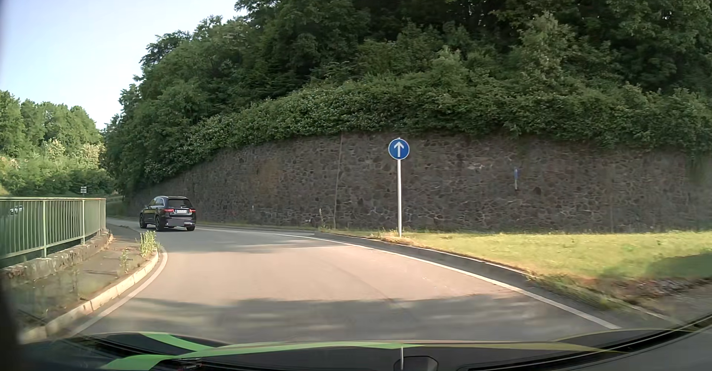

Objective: Follow the waypoints while adhering to traffic rules and regulations

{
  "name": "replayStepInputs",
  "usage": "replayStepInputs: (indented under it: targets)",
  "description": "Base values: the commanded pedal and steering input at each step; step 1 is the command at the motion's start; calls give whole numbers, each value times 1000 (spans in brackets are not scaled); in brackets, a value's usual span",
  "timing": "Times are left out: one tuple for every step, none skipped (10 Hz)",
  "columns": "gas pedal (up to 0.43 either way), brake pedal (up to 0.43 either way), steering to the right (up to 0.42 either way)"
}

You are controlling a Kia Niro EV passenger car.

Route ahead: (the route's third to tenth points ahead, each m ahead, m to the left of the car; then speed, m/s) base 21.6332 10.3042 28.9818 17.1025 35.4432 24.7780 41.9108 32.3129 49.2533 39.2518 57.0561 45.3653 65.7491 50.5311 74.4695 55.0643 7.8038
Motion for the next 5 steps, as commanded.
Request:
replayStepInputs:
  targets:
    - [169, 0, -188]
    - [169, 0, -188]
    - [189, 0, -186]
    - [220, 0, -185]
    - [220, 0, -183]
